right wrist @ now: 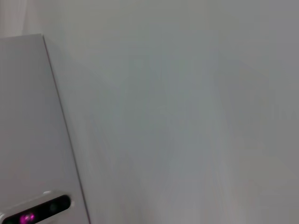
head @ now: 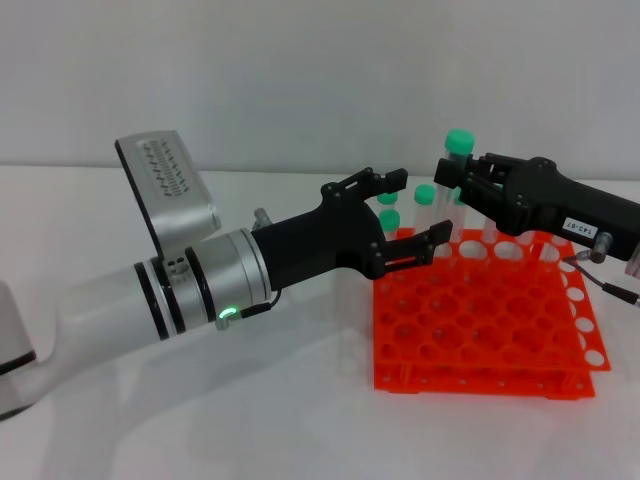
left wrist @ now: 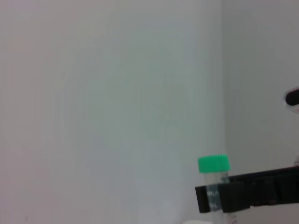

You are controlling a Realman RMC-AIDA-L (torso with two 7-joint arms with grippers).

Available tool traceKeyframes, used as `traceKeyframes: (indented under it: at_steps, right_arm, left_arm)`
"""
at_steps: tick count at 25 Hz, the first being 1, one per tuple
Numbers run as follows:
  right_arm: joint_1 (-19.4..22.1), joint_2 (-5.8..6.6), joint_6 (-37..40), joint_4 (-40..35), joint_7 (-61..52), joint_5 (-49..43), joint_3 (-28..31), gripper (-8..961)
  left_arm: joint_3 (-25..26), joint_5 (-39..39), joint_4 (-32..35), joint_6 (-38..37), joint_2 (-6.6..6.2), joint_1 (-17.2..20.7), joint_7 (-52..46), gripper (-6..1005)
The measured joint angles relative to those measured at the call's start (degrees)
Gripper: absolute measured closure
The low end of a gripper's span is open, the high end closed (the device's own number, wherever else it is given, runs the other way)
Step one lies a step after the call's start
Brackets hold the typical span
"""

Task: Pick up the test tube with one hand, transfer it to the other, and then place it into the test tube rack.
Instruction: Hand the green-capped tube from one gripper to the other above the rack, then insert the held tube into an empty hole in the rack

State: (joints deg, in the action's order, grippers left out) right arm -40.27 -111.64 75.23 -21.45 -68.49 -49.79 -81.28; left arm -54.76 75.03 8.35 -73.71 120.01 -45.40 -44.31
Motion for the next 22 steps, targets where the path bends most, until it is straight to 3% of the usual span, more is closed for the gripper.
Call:
traceKeyframes:
  at_steps: [6,9,14,22]
  right_arm:
    - [0.28,-0.37,-1.02,0.0,1.35,0.13,0.93,756]
    - [0.29,-0.66,-1.92,-0.01,2.65,0.11,0.95,756]
    - [0.14,-1.06,-3.46,-0.05,4.15,-0.03,0.92,756]
    - [-0.16,-3.79,-7.79,-0.61,10.81,0.14,1.16,756]
  left_arm:
    - [0.41,-3.3,-2.37,-0.59,0.3,1.49,4.7,162]
    - [0.46,-10.98,-5.54,-2.57,0.53,3.43,9.66,103]
    - [0.52,-24.5,-10.04,-8.09,0.58,7.95,14.06,106]
    - [0.53,-36.47,-10.01,-8.53,0.09,14.18,14.42,109]
